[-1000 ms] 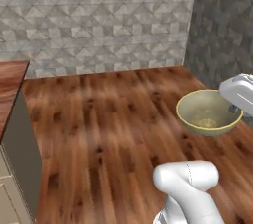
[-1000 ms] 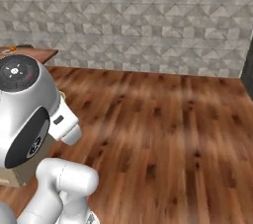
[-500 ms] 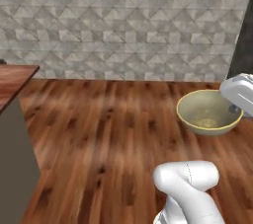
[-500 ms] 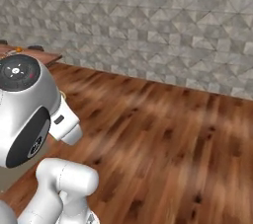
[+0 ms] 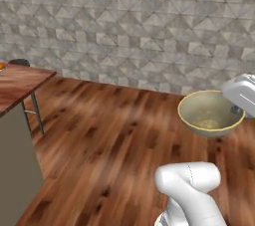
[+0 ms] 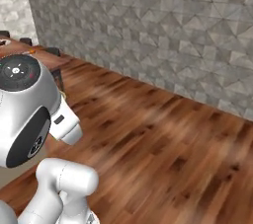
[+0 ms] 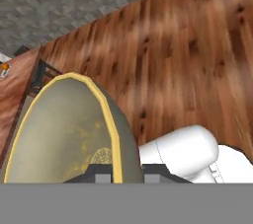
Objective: Take the smaller bowl and place it next to the appetizer plate on the dining counter , and place the larger bowl next to the plate with cooked food.
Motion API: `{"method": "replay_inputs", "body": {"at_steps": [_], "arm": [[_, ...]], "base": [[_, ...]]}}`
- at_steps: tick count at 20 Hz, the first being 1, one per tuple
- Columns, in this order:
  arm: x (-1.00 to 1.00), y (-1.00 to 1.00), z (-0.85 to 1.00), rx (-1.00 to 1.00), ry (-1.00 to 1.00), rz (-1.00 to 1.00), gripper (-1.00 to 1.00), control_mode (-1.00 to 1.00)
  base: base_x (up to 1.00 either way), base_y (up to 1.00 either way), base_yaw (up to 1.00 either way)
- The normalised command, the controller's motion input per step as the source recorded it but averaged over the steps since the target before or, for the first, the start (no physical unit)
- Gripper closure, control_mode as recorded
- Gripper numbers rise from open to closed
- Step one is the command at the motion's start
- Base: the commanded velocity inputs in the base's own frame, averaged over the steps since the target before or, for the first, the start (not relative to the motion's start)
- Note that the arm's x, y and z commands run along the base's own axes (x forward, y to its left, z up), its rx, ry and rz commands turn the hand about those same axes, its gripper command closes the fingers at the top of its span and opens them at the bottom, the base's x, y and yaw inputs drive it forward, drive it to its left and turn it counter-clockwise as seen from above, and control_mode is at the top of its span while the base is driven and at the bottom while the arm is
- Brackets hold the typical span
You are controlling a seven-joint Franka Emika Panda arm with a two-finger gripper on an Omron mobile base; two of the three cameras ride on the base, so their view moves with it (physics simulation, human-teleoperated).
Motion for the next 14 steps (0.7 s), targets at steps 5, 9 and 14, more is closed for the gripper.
{"method": "replay_inputs", "body": {"at_steps": [5,9,14], "arm": [[0.0,0.0,0.0,0.0,0.0,0.0,1.0,1.0],[0.0,0.0,0.0,0.0,0.0,0.0,1.0,1.0],[0.0,0.0,0.0,0.0,0.0,0.0,1.0,1.0]], "base": [[0.96,-0.86,0.48],[0.79,-0.74,0.57],[0.57,-0.59,0.72]]}}
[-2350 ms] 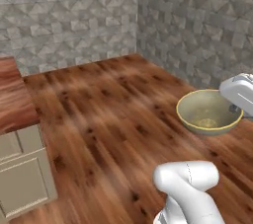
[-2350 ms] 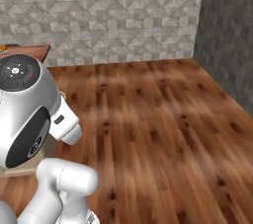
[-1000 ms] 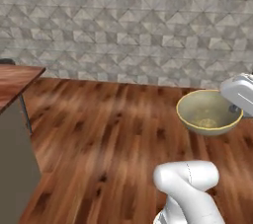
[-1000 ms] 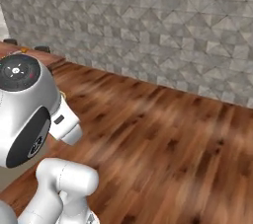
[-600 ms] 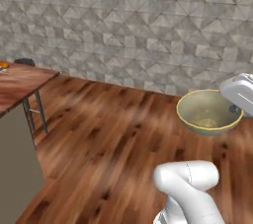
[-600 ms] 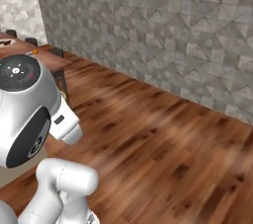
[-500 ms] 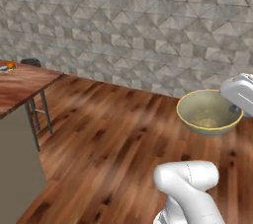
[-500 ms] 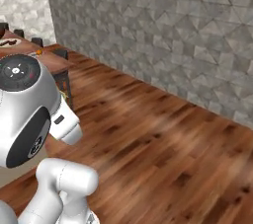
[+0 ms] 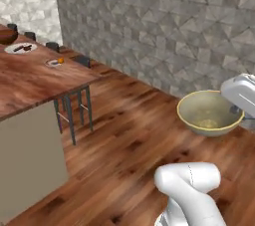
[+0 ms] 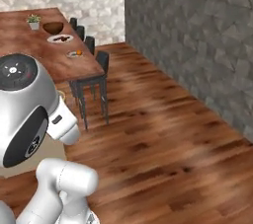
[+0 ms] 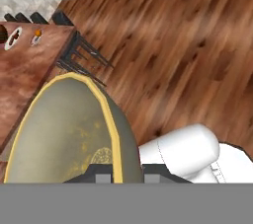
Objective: Take the smaller bowl and place it next to the appetizer plate on the dining counter , and place the larger bowl next to the plate with cooked food.
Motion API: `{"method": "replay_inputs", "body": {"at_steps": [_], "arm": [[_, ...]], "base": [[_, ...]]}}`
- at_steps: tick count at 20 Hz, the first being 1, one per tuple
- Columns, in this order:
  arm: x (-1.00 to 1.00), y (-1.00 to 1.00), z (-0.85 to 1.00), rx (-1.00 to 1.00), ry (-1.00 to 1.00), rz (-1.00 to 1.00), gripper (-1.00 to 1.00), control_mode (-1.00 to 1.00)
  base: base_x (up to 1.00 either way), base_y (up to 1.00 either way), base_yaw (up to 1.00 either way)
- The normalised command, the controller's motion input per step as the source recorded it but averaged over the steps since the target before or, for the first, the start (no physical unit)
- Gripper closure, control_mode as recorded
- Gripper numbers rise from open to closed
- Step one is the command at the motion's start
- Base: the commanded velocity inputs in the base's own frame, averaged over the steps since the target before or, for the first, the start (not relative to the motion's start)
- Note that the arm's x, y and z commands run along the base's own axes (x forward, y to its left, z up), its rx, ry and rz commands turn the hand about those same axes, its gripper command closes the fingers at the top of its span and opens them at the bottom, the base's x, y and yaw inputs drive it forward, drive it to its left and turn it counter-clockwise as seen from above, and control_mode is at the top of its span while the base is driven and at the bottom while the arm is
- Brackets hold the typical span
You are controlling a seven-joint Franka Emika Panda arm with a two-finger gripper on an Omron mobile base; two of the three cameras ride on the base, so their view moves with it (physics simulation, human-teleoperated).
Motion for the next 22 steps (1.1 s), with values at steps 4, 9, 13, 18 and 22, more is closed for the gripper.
{"method": "replay_inputs", "body": {"at_steps": [4,9,13,18,22], "arm": [[0.0,0.0,0.0,0.0,0.0,0.0,1.0,1.0],[0.0,0.0,0.0,0.0,0.0,0.0,1.0,1.0],[0.0,0.0,0.0,0.0,0.0,0.0,1.0,1.0],[0.0,0.0,0.0,0.0,0.0,0.0,1.0,1.0],[0.0,0.0,0.0,0.0,0.0,0.0,1.0,1.0]], "base": [[0.09,-0.42,0.83],[-0.05,-0.31,0.91],[-0.08,-0.78,0.7],[0.0,-1.0,0.45],[0.0,-1.0,0.44]]}}
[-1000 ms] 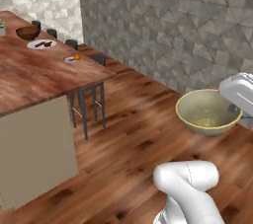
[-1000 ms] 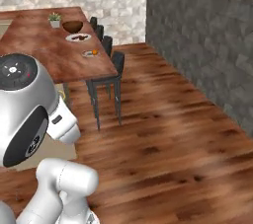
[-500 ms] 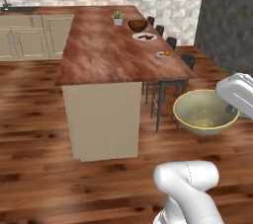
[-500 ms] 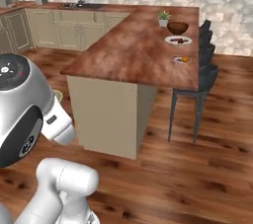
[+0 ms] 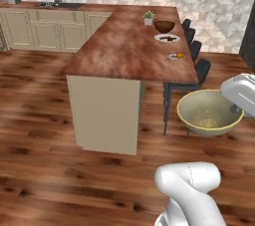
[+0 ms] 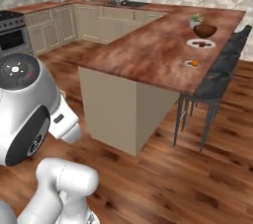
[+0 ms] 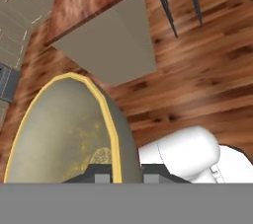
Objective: Take the smaller bowl and place it next to the appetizer plate on the dining counter , and place the larger bowl next to the plate with cooked food.
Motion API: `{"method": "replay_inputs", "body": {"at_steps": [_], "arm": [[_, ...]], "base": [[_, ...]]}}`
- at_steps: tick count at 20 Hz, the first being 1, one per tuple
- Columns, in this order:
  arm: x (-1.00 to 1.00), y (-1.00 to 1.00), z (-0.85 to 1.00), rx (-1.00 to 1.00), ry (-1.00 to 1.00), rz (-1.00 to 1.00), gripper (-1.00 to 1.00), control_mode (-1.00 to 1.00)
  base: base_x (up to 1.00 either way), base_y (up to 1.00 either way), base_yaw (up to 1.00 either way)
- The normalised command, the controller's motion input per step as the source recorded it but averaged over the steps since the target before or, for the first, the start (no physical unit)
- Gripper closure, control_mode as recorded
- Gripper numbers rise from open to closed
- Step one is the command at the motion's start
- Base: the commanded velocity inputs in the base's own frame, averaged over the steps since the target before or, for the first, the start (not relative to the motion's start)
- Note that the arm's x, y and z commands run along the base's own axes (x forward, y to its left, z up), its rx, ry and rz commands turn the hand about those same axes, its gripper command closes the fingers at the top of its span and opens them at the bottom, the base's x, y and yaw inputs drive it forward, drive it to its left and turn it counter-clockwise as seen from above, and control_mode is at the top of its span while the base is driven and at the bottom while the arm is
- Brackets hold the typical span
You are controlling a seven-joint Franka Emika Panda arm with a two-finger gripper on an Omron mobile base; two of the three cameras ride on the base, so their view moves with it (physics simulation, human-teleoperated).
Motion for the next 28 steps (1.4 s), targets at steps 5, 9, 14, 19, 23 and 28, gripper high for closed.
{"method": "replay_inputs", "body": {"at_steps": [5,9,14,19,23,28], "arm": [[0.0,0.0,0.0,0.0,0.0,0.0,1.0,1.0],[0.0,0.0,0.0,0.0,0.0,0.0,1.0,1.0],[0.0,0.0,0.0,0.0,0.0,0.0,1.0,1.0],[0.0,0.0,0.0,0.0,0.0,0.0,1.0,1.0],[0.0,0.0,0.0,0.0,0.0,0.0,1.0,1.0],[0.0,0.0,0.0,0.0,0.0,0.0,1.0,1.0]], "base": [[0.28,-1.0,0.46],[0.99,-1.0,0.38],[0.84,-1.0,0.41],[0.22,-1.0,0.56],[0.11,-1.0,0.57],[-0.68,-1.0,0.57]]}}
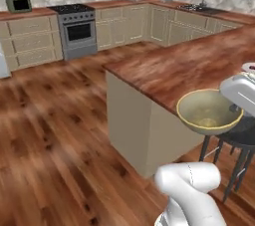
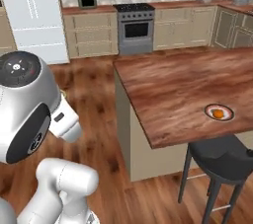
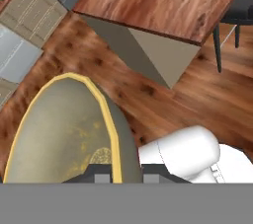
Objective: Take the smaller bowl and place it next to the appetizer plate on the dining counter , and place the larger bowl next to the plate with cooked food.
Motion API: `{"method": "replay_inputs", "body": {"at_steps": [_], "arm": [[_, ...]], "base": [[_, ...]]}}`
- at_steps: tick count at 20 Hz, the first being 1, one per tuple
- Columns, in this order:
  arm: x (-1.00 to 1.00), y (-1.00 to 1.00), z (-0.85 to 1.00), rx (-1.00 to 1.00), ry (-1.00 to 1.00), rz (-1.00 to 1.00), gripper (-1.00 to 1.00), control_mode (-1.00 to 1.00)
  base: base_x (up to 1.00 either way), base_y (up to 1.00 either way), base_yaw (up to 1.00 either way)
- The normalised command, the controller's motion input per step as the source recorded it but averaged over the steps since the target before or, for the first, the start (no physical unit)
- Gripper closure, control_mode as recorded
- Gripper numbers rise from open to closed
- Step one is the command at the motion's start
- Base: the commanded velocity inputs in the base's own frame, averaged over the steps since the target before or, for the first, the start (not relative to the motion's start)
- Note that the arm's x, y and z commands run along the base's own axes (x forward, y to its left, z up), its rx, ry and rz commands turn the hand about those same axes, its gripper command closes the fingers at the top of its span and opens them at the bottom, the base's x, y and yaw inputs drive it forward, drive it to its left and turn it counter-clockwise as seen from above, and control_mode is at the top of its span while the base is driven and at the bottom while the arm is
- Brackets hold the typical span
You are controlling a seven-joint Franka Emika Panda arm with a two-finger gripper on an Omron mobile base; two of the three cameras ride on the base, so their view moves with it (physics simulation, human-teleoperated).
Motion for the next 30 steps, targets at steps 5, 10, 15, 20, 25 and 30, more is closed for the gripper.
{"method": "replay_inputs", "body": {"at_steps": [5,10,15,20,25,30], "arm": [[0.0,0.0,0.0,0.0,0.0,0.0,1.0,1.0],[0.0,0.0,0.0,0.0,0.0,0.0,1.0,1.0],[0.0,0.0,0.0,0.0,0.0,0.0,1.0,1.0],[0.0,0.0,0.0,0.0,0.0,0.0,1.0,1.0],[0.0,0.0,0.0,0.0,0.0,0.0,1.0,1.0],[0.0,0.0,0.0,0.0,0.0,0.0,1.0,1.0]], "base": [[-1.0,-1.0,0.57],[-0.96,-1.0,0.52],[-0.88,-1.0,0.35],[-0.32,-1.0,0.17],[0.27,-0.99,0.05],[0.77,-0.93,0.02]]}}
